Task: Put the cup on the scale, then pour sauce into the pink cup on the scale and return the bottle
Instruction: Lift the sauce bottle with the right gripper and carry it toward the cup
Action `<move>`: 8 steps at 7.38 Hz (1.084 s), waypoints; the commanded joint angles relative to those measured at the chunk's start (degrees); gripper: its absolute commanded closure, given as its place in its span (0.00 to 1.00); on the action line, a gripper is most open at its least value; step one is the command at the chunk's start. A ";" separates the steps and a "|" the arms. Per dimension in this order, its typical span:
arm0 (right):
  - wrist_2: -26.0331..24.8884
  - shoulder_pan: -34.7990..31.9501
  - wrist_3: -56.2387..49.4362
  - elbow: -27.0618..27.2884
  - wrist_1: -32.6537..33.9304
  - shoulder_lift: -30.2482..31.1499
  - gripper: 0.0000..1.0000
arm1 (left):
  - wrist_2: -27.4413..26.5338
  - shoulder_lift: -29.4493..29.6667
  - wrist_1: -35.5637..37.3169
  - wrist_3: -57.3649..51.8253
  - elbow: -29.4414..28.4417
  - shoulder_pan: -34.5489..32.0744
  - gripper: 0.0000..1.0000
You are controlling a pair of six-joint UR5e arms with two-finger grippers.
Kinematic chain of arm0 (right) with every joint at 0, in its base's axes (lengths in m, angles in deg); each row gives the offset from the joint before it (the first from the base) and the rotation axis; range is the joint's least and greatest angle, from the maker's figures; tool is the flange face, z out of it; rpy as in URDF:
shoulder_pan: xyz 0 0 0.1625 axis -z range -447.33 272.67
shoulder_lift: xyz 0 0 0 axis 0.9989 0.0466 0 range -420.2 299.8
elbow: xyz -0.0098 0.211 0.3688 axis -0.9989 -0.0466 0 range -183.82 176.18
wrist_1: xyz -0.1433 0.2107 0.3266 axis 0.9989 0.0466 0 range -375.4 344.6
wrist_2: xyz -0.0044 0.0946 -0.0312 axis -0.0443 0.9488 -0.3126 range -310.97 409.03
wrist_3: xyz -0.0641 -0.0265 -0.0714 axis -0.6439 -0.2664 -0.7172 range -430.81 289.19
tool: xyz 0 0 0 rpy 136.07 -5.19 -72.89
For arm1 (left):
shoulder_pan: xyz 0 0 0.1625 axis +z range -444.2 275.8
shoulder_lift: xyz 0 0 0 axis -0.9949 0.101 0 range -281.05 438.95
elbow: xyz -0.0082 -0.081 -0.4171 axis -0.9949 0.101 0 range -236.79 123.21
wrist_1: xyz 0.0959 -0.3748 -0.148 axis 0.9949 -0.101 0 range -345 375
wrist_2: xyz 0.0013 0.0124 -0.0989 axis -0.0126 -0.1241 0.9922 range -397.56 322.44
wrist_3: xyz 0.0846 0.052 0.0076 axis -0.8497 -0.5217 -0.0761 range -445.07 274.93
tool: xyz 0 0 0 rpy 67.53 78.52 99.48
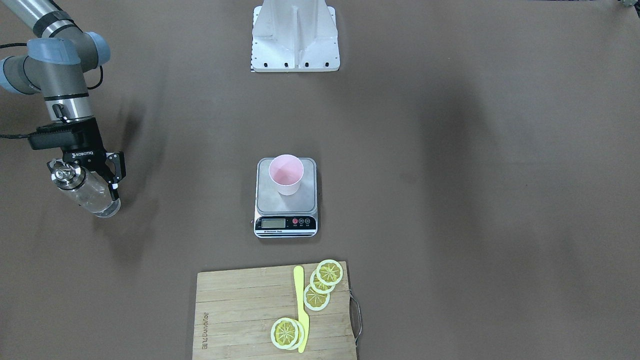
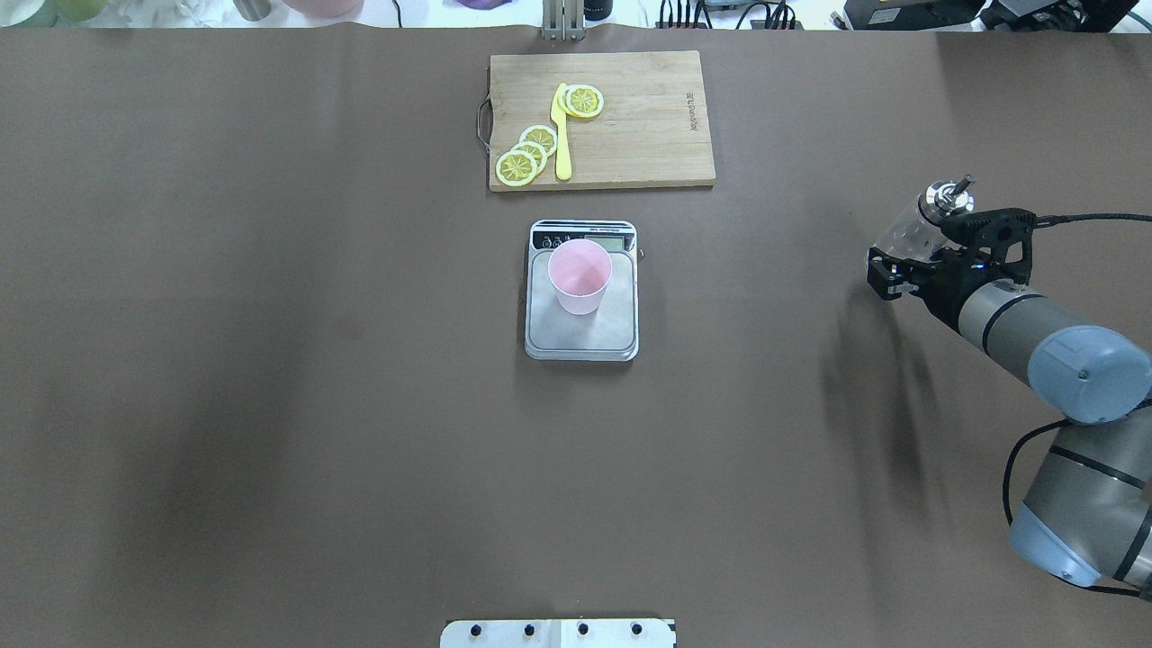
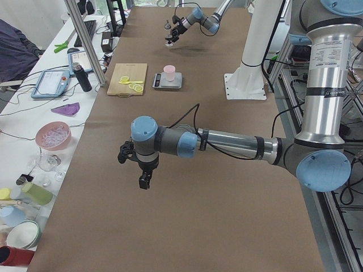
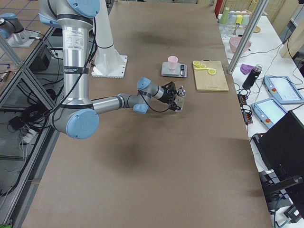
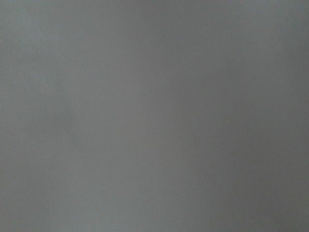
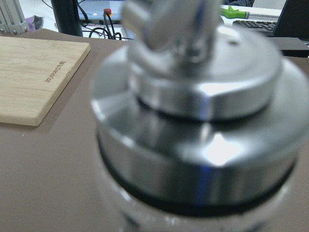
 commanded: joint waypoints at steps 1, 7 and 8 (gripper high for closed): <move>-2.13 0.36 0.08 4.22 8.90 -0.29 1.00 | 0.69 -3.69 -0.13 -4.21 0.58 -1.87 0.01; -10.66 6.33 0.87 9.94 40.98 -13.46 1.00 | 0.60 -6.16 -0.66 -4.30 0.76 -2.58 0.01; -11.63 7.21 0.96 9.94 45.37 -14.69 1.00 | 0.60 -6.25 -0.66 -4.30 0.76 -2.58 0.01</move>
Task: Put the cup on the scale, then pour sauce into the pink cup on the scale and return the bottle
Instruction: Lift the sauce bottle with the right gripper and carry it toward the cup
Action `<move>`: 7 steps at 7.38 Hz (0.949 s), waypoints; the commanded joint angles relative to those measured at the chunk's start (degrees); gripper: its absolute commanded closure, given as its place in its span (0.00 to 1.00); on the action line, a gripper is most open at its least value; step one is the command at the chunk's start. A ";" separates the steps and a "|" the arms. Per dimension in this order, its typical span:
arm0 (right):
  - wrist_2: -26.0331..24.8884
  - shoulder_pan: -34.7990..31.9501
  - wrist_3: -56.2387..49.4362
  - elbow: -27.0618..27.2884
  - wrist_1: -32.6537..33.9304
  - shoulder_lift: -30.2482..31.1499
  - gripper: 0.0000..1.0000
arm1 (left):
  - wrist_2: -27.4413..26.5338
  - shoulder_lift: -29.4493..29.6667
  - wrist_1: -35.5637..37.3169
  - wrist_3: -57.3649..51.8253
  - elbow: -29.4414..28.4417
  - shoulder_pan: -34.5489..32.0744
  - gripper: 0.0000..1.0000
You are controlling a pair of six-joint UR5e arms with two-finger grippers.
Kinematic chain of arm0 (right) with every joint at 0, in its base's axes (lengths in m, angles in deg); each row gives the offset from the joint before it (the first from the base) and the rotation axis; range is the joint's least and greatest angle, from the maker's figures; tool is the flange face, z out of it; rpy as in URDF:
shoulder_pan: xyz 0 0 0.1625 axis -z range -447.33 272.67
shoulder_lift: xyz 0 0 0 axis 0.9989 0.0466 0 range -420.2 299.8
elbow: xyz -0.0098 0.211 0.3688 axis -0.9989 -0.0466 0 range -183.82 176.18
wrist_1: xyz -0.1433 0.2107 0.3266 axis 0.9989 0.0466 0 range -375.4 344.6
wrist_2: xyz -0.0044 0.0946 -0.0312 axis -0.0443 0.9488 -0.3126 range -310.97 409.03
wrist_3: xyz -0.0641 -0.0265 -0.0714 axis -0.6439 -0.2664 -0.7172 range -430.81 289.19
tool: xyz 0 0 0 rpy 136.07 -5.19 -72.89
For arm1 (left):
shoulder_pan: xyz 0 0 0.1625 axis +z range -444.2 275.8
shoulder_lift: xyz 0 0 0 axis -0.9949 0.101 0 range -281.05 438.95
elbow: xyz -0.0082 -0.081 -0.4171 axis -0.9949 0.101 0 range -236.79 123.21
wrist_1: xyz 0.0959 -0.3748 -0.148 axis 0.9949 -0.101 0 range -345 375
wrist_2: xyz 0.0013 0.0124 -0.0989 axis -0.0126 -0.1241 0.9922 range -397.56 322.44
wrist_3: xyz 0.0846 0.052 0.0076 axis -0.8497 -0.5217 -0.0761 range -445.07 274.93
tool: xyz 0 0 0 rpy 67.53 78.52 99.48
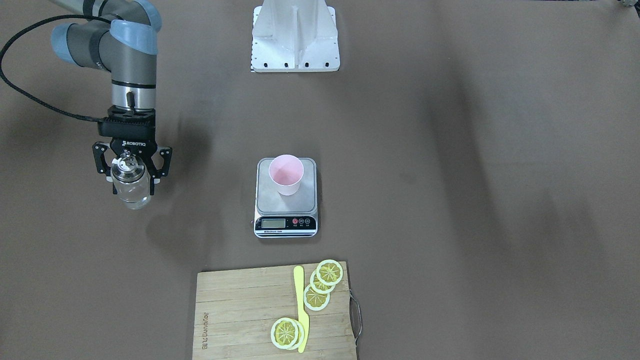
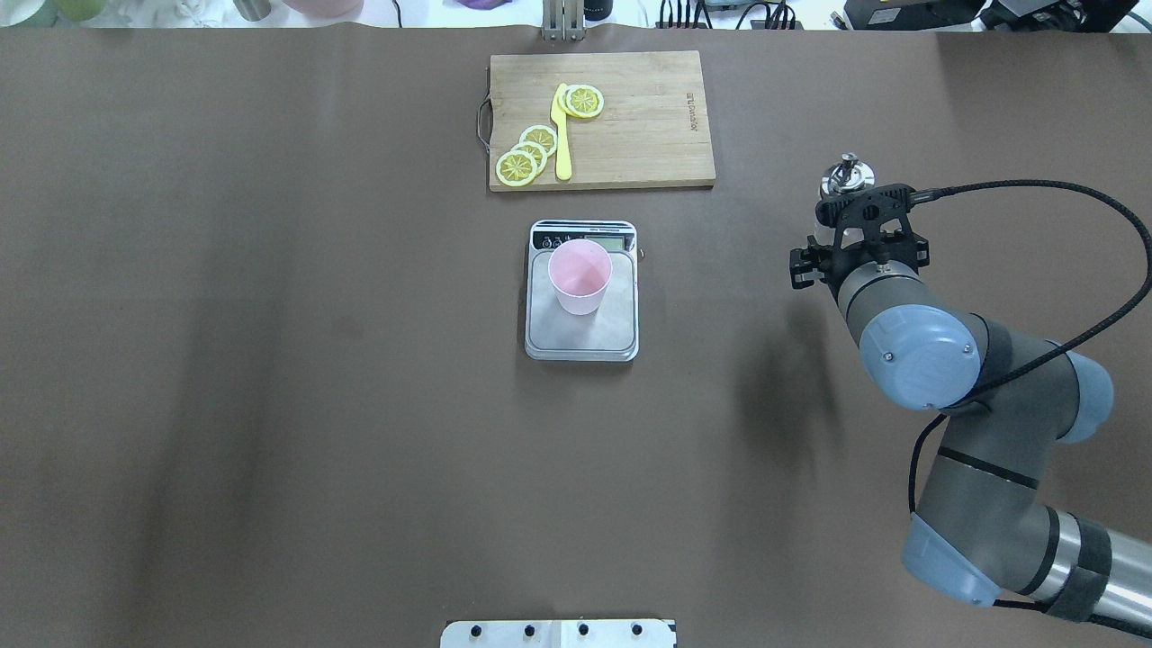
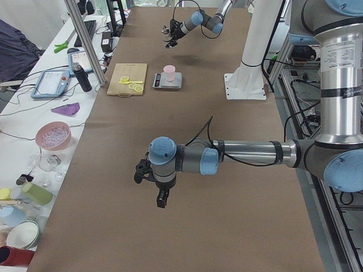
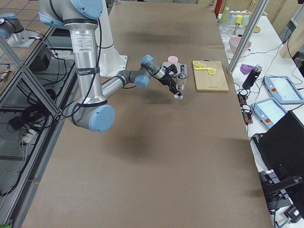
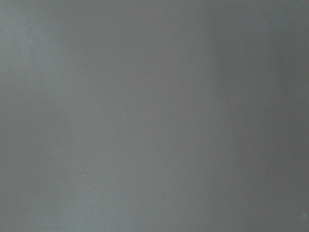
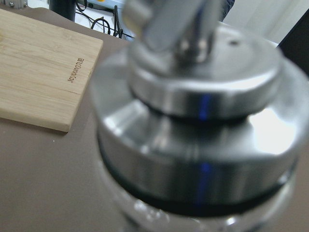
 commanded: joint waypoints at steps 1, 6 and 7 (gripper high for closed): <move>-5.19 2.89 0.21 0.04 7.86 -3.13 1.00 | -0.01 -0.32 0.00 0.00 -0.07 -0.12 0.01; -13.82 6.33 3.55 -0.75 15.41 -6.40 1.00 | -0.45 -0.40 0.26 0.96 -0.24 -0.12 0.01; -15.58 7.20 3.55 -0.84 19.10 -6.40 1.00 | -0.45 -0.40 0.26 0.97 -0.42 -0.12 0.01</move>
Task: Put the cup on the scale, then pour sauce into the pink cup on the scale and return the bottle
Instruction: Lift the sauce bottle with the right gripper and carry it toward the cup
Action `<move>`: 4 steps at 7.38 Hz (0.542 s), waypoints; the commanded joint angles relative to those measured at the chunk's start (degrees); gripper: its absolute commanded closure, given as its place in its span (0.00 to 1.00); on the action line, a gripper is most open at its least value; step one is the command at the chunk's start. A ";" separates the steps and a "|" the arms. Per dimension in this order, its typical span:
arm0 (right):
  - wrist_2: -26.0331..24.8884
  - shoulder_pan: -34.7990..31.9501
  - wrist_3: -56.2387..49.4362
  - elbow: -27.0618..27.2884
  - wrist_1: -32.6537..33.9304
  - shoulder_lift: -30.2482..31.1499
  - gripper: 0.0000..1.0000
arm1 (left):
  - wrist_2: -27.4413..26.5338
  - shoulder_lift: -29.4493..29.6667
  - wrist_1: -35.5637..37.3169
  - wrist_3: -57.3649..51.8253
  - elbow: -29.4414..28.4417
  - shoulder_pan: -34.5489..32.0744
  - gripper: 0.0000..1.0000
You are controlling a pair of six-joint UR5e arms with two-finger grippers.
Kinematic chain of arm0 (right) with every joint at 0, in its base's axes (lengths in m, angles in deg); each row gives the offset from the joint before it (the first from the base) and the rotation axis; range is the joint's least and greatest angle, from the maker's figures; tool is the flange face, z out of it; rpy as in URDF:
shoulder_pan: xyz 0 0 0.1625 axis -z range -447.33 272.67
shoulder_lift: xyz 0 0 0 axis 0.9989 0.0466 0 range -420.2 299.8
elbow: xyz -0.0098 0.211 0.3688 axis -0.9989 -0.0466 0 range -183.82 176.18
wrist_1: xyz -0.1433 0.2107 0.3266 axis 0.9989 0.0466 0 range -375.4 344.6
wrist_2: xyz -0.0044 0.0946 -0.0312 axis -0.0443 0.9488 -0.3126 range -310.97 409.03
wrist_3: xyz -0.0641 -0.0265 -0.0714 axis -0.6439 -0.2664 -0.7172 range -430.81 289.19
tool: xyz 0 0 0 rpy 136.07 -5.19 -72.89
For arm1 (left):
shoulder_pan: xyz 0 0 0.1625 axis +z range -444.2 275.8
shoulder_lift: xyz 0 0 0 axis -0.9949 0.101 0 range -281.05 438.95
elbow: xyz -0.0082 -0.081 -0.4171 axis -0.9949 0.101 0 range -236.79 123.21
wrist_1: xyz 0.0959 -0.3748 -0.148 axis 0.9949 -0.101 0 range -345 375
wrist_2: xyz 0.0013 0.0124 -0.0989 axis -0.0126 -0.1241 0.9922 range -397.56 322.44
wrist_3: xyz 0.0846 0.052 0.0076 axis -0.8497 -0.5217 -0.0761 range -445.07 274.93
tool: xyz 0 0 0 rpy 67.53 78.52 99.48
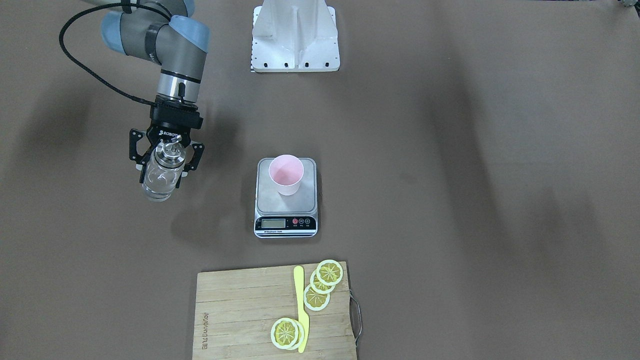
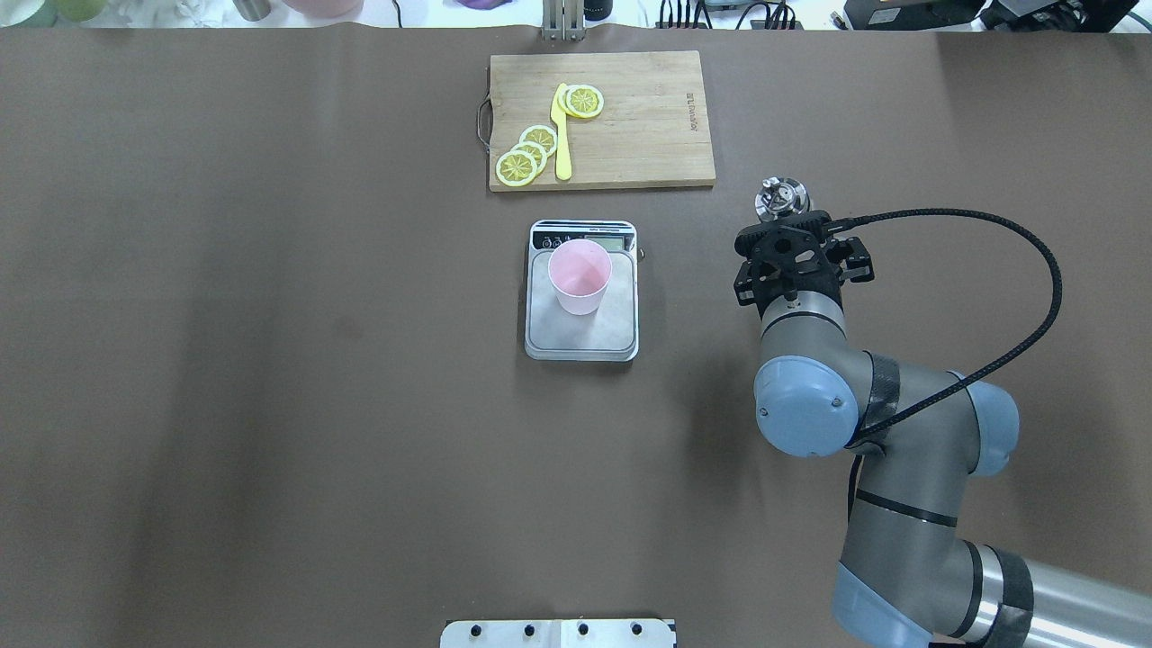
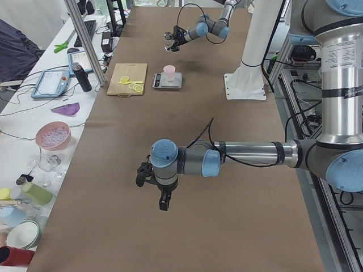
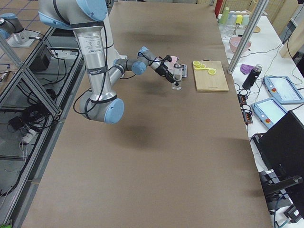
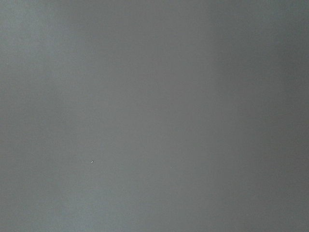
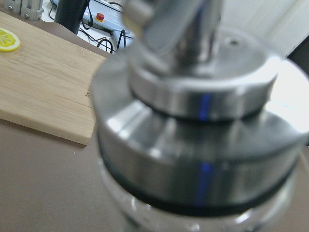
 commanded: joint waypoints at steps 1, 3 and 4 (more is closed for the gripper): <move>-3.17 1.47 0.06 -0.15 7.50 -0.68 1.00 | -0.04 0.01 0.05 0.14 -0.42 0.04 0.01; -4.58 2.70 1.19 -0.24 14.97 -3.92 1.00 | -0.04 0.01 0.13 0.14 -0.51 0.04 0.01; -5.03 3.23 1.81 -0.24 21.27 -6.11 1.00 | -0.04 0.01 0.13 0.14 -0.51 0.04 0.01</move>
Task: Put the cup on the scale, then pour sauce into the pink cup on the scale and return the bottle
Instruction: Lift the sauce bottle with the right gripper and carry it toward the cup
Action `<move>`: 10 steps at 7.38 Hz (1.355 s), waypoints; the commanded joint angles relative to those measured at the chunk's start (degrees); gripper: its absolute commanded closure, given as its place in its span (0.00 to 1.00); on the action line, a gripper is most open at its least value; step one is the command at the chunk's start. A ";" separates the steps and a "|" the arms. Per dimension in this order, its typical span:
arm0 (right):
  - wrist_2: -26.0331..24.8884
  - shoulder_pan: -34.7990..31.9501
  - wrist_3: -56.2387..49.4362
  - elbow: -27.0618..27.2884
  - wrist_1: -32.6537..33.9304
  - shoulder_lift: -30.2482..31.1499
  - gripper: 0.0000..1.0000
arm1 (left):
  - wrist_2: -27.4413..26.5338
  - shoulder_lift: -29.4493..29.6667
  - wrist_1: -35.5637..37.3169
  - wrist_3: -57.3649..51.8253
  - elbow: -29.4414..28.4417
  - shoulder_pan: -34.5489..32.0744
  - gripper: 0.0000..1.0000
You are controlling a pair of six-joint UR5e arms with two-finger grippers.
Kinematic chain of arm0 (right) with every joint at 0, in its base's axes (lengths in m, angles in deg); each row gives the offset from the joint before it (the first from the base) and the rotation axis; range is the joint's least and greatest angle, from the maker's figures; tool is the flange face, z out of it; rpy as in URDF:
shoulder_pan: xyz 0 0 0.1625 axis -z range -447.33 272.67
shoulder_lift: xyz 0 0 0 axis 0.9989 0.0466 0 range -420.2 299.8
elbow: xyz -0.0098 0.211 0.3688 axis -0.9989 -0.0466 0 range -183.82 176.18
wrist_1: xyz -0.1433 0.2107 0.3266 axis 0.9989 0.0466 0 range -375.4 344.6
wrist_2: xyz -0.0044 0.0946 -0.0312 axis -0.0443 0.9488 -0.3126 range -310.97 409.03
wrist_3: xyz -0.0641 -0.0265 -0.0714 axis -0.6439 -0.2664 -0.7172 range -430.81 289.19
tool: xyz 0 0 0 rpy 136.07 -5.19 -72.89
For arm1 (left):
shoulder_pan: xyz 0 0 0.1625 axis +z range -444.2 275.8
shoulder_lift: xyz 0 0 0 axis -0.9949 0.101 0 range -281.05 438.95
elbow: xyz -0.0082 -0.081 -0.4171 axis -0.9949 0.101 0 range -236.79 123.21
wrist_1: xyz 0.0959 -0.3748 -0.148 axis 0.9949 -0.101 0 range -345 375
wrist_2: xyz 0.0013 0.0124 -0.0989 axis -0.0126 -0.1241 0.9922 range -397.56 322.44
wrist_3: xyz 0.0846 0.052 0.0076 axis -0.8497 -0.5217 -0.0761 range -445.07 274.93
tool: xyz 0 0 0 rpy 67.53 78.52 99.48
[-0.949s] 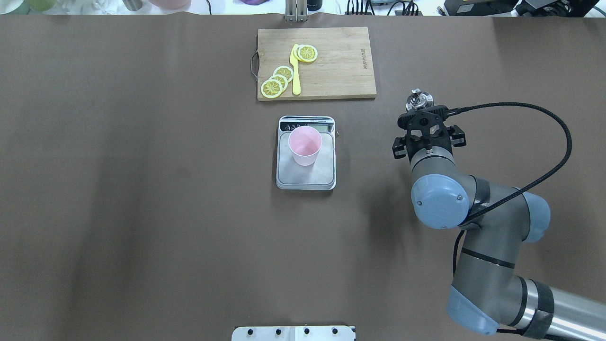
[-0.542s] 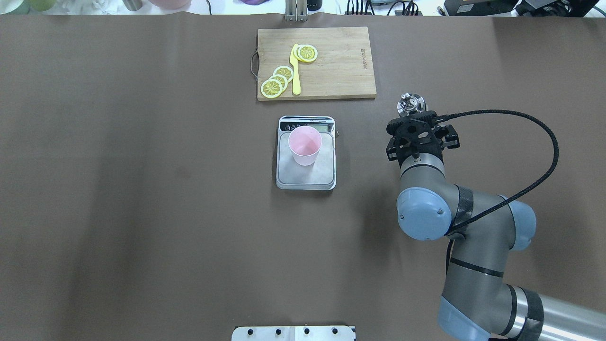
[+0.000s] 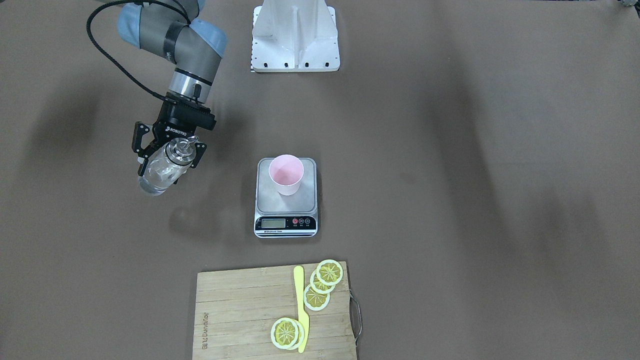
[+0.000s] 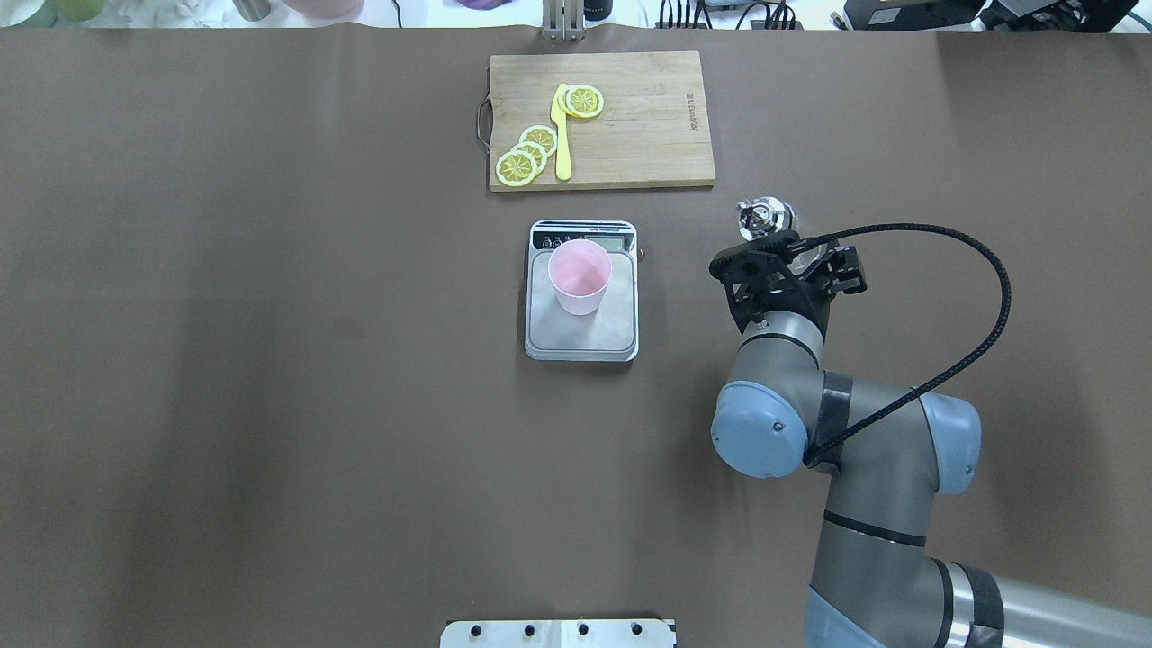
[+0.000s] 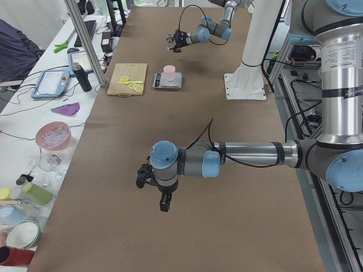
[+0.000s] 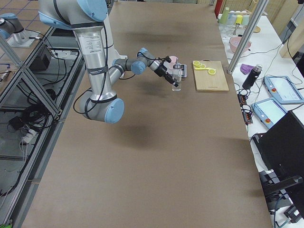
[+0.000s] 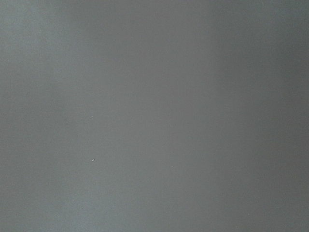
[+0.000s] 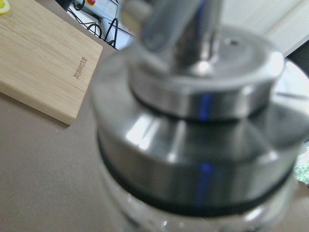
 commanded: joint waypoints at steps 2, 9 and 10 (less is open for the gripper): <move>-1.14 2.49 5.07 -0.02 17.40 -5.91 1.00 | 0.00 -0.09 0.10 0.00 -0.14 0.00 0.01; -4.04 3.64 10.09 -11.34 31.56 -16.63 1.00 | 0.09 -1.32 0.10 -0.08 0.39 -0.09 0.01; -4.04 3.73 12.18 -12.40 34.21 -17.61 1.00 | 0.09 -1.32 0.10 -0.08 0.30 -0.09 0.01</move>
